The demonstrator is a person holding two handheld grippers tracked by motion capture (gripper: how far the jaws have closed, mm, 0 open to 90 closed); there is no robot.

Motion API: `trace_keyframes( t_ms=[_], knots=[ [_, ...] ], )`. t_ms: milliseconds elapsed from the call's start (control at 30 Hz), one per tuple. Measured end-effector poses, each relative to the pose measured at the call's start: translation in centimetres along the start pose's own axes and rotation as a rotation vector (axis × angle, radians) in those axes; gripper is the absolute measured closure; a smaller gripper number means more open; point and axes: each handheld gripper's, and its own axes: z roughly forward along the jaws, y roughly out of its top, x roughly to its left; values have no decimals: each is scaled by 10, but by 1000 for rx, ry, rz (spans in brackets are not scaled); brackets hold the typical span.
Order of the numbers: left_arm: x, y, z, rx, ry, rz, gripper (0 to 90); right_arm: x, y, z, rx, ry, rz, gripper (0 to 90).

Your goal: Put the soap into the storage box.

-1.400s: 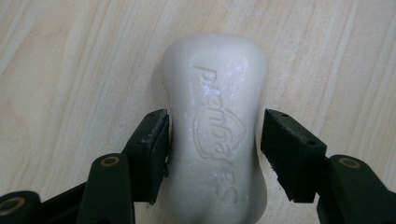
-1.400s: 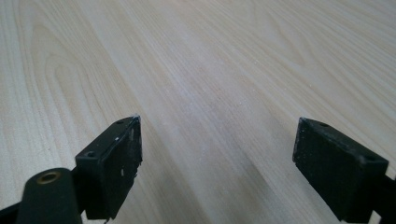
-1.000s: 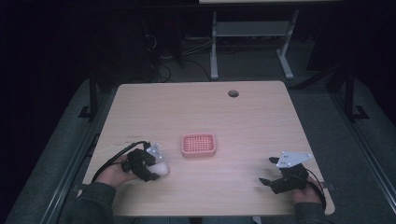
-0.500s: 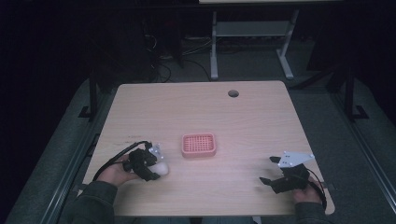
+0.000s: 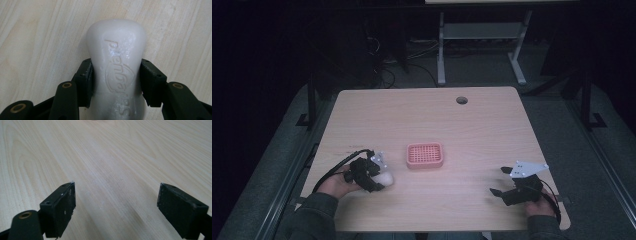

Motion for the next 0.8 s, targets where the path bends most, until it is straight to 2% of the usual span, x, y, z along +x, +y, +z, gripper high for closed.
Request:
trace_keyframes(
  t_ms=[233, 800],
  knots=[
    [2, 3, -6, -33, -5, -11, 495, -1, 0, 1, 9, -6, 4, 145],
    [8, 29, -18, -25, -16, 33, 495, 1, 2, -2, 4, -23, 25, 137]
  ],
)
